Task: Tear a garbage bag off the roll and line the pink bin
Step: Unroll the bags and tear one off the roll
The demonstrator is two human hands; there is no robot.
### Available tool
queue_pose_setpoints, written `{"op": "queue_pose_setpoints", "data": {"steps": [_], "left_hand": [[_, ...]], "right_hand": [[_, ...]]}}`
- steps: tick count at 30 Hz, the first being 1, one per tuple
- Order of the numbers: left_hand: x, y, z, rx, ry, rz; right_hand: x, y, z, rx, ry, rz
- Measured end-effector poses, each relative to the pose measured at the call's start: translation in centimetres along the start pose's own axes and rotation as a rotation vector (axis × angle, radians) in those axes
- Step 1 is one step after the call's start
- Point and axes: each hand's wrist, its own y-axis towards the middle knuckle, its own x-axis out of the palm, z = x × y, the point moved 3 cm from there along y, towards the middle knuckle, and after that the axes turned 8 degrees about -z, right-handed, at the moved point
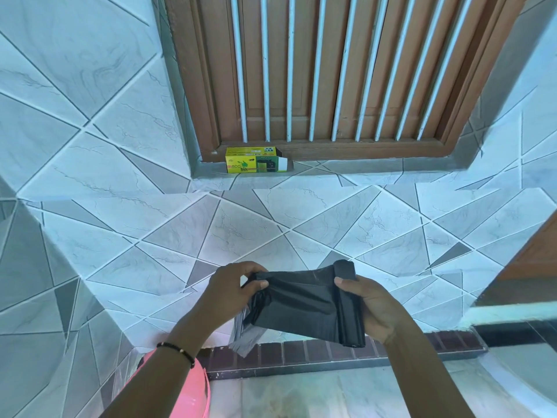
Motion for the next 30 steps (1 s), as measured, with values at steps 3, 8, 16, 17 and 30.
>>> {"op": "queue_pose_setpoints", "data": {"steps": [3, 8, 16, 17, 30], "left_hand": [[-0.8, -0.2, -0.7, -0.008, 0.012, 0.024], [-0.9, -0.5, -0.8, -0.042, -0.02, -0.011], [1.3, 0.0, 0.4, -0.026, -0.141, -0.178], [1.6, 0.1, 0.8, -0.015, -0.156, -0.184], [2.0, 1.1, 2.0, 0.125, -0.103, -0.167]], "right_hand": [[-0.3, -0.1, -0.3, -0.021, 0.003, 0.018], [0.3, -0.1, -0.3, -0.035, -0.022, 0.013], [2.2, 0.6, 0.4, -0.038, -0.043, -0.041], [2.5, 0.7, 0.6, -0.033, -0.037, -0.05], [2.2, 0.6, 1.2, 0.006, 0.011, -0.105]]}}
